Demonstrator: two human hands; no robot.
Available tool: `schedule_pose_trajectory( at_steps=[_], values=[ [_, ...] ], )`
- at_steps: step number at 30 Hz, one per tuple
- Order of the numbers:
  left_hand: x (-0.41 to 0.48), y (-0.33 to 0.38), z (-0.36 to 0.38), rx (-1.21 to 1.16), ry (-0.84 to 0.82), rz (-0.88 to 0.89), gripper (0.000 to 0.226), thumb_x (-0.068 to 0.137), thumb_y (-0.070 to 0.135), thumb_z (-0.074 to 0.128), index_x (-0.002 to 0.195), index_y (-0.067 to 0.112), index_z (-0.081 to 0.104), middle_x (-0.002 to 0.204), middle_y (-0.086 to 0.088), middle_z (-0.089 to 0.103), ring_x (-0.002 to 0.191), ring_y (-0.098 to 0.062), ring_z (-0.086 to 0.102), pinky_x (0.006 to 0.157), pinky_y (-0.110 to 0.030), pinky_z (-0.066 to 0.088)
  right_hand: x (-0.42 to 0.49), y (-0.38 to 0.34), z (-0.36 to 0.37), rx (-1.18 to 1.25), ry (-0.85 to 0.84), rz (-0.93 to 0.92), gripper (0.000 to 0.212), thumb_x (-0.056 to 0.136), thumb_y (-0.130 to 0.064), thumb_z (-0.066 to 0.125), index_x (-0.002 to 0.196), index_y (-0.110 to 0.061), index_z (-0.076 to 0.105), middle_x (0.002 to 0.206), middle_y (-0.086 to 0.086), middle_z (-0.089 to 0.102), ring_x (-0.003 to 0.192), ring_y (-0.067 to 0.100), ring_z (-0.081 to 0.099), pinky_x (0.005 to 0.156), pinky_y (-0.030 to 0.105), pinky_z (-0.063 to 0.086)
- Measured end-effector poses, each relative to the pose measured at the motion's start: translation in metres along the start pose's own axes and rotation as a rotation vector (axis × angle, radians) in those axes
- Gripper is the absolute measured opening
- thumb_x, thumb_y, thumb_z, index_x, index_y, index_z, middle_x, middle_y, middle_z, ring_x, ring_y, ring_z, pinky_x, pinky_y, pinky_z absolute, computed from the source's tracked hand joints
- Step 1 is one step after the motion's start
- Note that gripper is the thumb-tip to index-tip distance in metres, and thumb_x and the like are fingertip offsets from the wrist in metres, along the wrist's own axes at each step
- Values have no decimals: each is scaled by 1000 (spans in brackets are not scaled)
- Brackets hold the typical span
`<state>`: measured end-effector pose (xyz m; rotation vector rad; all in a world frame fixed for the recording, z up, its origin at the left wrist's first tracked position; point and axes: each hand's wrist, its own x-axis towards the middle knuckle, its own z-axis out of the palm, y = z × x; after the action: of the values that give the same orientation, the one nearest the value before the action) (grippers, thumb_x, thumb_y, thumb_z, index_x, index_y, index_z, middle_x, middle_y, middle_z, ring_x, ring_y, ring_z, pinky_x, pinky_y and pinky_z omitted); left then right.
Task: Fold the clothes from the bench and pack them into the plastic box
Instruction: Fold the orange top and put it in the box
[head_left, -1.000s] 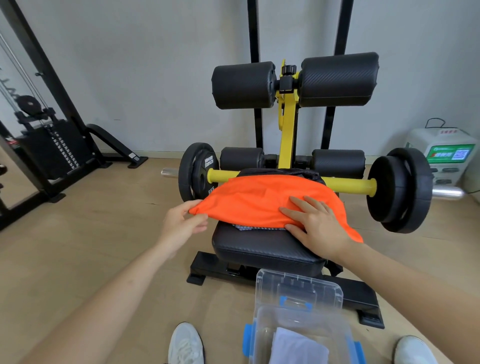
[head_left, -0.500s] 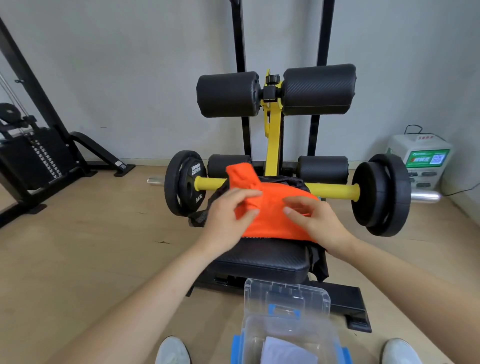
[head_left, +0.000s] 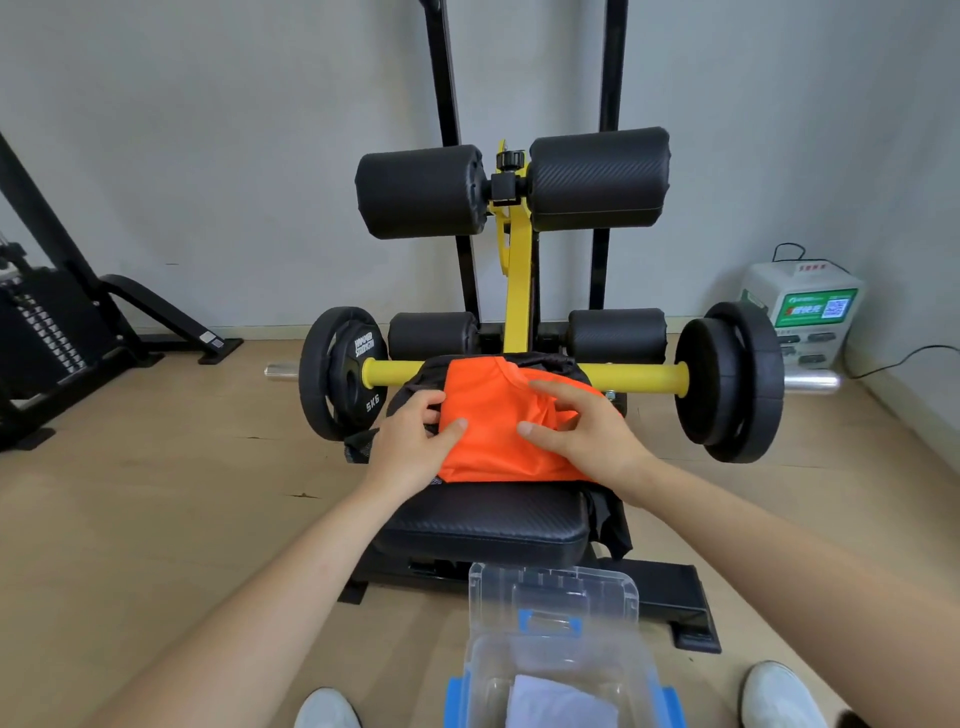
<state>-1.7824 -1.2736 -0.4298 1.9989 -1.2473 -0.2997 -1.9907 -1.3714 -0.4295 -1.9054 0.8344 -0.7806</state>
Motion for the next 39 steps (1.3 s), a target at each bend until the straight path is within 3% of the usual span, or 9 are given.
schedule_pose_trajectory(
  at_steps=[5, 10, 15, 19, 22, 27, 30, 34, 39],
  values=[
    [3, 7, 5, -122, 19, 52, 46, 87, 26, 76, 130, 28, 60, 102, 6, 68, 90, -14, 67, 87, -45, 57, 4, 10, -6, -183, 41, -40, 44, 86, -22, 73, 128, -31, 64, 114, -8, 64, 83, 0, 56, 73, 9, 41],
    [3, 15, -10, -191, 170, 78, 38, 86, 18, 77, 122, 28, 70, 105, 1, 71, 86, -15, 70, 81, -44, 60, -3, 27, -28, -340, 37, -68, 46, 86, -34, 72, 131, -29, 61, 124, -6, 65, 102, 9, 61, 86, 22, 43],
    [1, 5, -46, -189, 252, 17, 40, 87, 10, 74, 125, 23, 70, 104, 2, 70, 83, -8, 66, 85, -34, 57, -14, 48, -36, -548, -80, -132, 50, 88, -41, 69, 136, -33, 56, 140, -7, 52, 125, 22, 42, 109, 31, 31],
    [-2, -24, -68, -50, 254, -66, 43, 86, 8, 74, 126, 22, 69, 111, -3, 73, 85, -15, 68, 84, -39, 59, -15, 45, -28, -607, -117, -236, 49, 88, -44, 67, 135, -34, 57, 144, -5, 49, 127, 24, 41, 109, 47, 35],
    [-3, -42, -69, 118, 150, -125, 47, 83, 13, 75, 127, 27, 67, 119, -3, 71, 100, -22, 68, 90, -43, 56, -17, 40, -20, -654, -144, -311, 46, 89, -46, 65, 133, -37, 58, 145, -7, 48, 129, 20, 38, 104, 46, 34],
    [-12, -47, -41, 360, 229, 90, 40, 77, 8, 69, 113, 25, 72, 118, 1, 61, 106, -26, 57, 90, -32, 46, -18, 39, -18, -744, -153, -332, 46, 90, -49, 63, 134, -41, 55, 147, -12, 43, 131, 16, 32, 97, 39, 29],
    [-17, -25, -23, 311, 230, 125, 30, 81, 39, 69, 108, 28, 72, 111, 6, 63, 100, -22, 62, 85, -35, 50, -19, 41, -19, -770, -143, -334, 49, 90, -52, 61, 137, -40, 53, 147, -12, 43, 130, 15, 33, 94, 35, 26],
    [-19, -5, -1, 479, 153, 42, 72, 68, 83, 60, 115, 30, 64, 117, 6, 58, 115, -20, 53, 84, -38, 50, -17, 45, -24, -781, -46, -301, 63, 83, -68, 43, 136, -36, 54, 145, -12, 46, 132, 16, 35, 94, 35, 26],
    [-13, -5, 0, 498, 233, 125, 31, 81, 59, 69, 93, 30, 72, 92, 8, 62, 97, -22, 61, 65, -34, 47, -16, 56, -33, -782, -46, -237, 74, 79, -73, 36, 142, -35, 48, 150, -13, 42, 135, 16, 32, 97, 38, 28]
  ],
)
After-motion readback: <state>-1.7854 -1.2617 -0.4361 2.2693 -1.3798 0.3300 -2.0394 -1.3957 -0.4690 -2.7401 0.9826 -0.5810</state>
